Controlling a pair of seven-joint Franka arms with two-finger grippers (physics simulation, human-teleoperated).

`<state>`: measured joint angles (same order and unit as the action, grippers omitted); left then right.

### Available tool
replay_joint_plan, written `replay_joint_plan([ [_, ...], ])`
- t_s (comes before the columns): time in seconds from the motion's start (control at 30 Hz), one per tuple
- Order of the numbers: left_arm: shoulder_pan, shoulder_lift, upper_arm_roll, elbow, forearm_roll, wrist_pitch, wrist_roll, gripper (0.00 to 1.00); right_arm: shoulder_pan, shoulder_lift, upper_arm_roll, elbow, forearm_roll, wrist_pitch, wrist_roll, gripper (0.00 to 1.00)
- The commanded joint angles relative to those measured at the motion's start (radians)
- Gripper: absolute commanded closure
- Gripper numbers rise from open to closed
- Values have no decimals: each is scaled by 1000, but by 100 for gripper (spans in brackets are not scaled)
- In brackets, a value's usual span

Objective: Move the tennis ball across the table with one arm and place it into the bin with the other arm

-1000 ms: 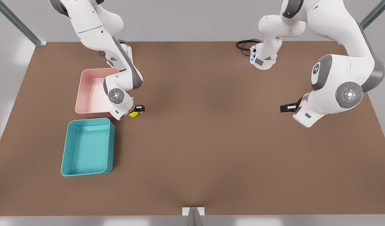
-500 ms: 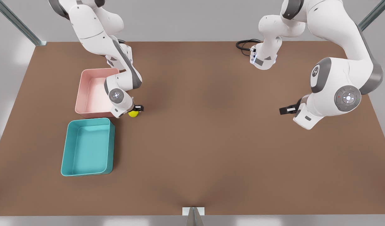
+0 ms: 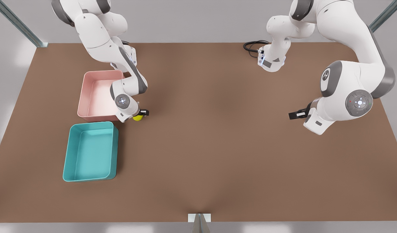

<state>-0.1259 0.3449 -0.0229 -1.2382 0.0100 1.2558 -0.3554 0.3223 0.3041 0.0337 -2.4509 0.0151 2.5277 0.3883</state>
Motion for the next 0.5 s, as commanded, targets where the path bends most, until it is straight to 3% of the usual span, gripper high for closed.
replay_joint_plan([
  [0.0, 0, -1, 0, 0, 1, 8, -20, 0, 0, 3, 0, 0, 2, 16, 14, 0],
  [0.37, 2, 3, 0, -1, -2, 8, -19, 0, -2, 16, 0, 1, 0, 36, 12, 0],
  [0.43, 2, 3, 0, -1, -2, 10, -19, 0, -3, 16, 0, 0, 0, 36, 11, 11],
  [0.47, 8, 3, 0, -1, -2, 13, -17, 0, -5, 15, -2, 1, 0, 34, 9, 24],
])
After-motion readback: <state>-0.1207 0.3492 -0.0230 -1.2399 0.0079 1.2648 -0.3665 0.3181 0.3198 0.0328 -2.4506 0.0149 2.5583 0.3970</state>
